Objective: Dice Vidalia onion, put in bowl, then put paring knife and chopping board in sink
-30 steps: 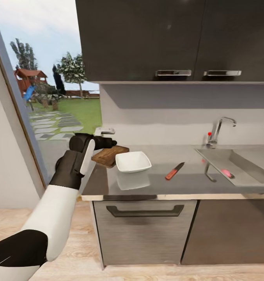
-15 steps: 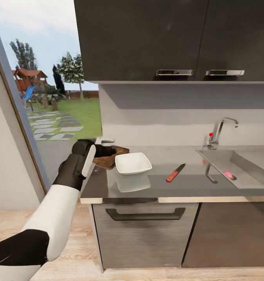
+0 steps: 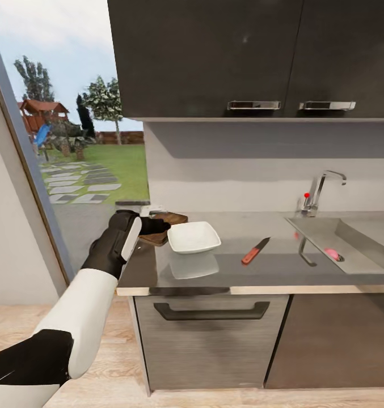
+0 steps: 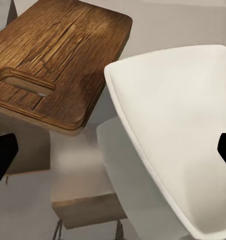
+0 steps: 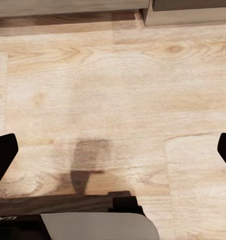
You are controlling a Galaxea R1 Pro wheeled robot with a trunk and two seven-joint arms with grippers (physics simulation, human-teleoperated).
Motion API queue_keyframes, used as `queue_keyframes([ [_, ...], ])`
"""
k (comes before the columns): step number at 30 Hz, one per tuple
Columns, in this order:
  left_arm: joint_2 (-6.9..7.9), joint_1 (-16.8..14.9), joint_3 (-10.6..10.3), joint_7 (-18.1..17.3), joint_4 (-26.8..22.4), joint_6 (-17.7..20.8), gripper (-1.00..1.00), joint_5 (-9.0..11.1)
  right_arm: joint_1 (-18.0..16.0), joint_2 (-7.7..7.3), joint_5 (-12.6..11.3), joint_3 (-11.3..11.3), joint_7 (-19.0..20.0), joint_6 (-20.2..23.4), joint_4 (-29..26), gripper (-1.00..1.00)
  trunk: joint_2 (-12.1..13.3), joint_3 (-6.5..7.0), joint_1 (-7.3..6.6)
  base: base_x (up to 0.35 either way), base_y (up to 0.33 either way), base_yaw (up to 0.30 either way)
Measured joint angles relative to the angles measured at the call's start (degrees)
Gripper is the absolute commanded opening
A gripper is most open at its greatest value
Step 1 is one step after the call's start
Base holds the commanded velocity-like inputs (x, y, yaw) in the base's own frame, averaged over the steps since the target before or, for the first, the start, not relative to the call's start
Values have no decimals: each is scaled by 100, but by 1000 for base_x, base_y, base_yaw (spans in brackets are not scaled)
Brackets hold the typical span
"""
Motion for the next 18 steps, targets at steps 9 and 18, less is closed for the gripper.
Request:
queue_keyframes([
  [9, 0, 0, -4, 14, 19, -21, 100, 640, 0, 6, 0, 0, 3, 0, 5, 100, 0, 0, 0, 0, 0, 0],
  [18, 8, 0, -1, 28, -22, -21, 100, 717, 0, 13, 0, 0, 5, 0, 5, 100, 0, 0, 0, 0, 0, 0],
])
